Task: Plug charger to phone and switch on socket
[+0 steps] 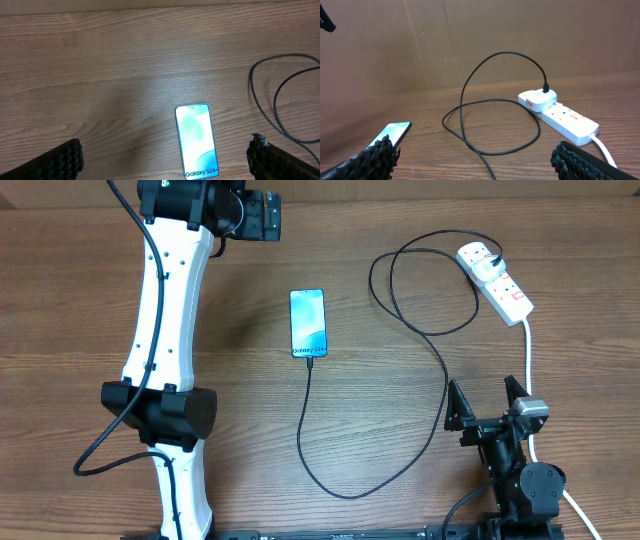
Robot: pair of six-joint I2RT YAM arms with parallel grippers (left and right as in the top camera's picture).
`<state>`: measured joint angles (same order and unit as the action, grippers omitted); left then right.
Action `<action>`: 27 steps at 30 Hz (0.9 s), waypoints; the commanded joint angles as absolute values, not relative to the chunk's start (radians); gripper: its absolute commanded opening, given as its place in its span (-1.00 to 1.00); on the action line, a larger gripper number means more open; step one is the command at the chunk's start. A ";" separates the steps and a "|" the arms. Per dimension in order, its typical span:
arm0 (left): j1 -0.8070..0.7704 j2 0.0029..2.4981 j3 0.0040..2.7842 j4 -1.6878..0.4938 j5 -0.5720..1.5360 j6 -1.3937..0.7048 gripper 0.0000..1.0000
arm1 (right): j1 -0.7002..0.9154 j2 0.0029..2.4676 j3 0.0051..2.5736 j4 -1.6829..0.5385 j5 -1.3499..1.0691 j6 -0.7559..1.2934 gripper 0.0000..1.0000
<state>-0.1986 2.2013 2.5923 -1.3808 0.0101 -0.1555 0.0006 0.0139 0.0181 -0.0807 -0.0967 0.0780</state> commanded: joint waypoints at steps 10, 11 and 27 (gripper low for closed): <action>-0.197 2.088 2.436 -1.384 -0.030 -0.150 0.99 | -0.001 0.003 0.008 -0.077 -0.088 0.074 1.00; -0.197 2.046 2.363 -1.354 -0.036 -0.150 1.00 | -0.001 0.003 0.009 -0.077 -0.088 0.074 1.00; -0.195 1.304 1.287 -0.944 -0.229 -0.149 1.00 | -0.001 0.003 0.009 -0.077 -0.088 0.074 1.00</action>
